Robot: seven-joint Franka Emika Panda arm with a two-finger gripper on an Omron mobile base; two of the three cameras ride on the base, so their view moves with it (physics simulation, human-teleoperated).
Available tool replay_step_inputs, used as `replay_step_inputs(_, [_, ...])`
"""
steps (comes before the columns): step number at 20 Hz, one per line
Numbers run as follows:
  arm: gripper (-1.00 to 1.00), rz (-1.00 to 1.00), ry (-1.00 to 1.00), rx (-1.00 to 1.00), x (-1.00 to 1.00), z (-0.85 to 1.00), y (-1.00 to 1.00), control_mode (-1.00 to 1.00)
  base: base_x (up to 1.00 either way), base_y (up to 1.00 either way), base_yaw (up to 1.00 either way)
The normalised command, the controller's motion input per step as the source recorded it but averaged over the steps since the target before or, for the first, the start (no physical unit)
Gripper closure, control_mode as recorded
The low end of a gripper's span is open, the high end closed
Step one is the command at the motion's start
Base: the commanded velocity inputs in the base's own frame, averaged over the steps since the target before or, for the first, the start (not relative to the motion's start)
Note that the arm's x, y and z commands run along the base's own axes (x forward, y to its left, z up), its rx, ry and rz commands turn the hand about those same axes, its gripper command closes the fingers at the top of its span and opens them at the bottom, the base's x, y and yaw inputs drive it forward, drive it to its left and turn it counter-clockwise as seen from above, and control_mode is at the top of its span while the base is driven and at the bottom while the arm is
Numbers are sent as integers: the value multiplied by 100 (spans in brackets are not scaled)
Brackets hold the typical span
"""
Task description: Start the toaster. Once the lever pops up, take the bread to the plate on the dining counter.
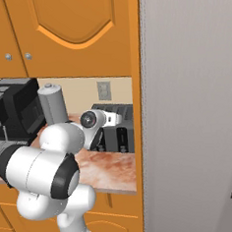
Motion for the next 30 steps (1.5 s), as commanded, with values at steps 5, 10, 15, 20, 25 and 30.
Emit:
replay_step_inputs(5, [-100, 0, 0, 0, 0, 0, 0, -100, 0, 0, 0])
replay_step_inputs(10, [-100, 0, 0, 0, 0, 0, 0, -100, 0, 0, 0])
replay_step_inputs(15, [-100, 0, 0, 0, 0, 0, 0, -100, 0, 0, 0])
replay_step_inputs(20, [-100, 0, 0, 0, 0, 0, 0, -100, 0, 0, 0])
replay_step_inputs(25, [-100, 0, 0, 0, 0, 0, 0, -100, 0, 0, 0])
replay_step_inputs(30, [-100, 0, 0, 0, 0, 0, 0, -100, 0, 0, 0])
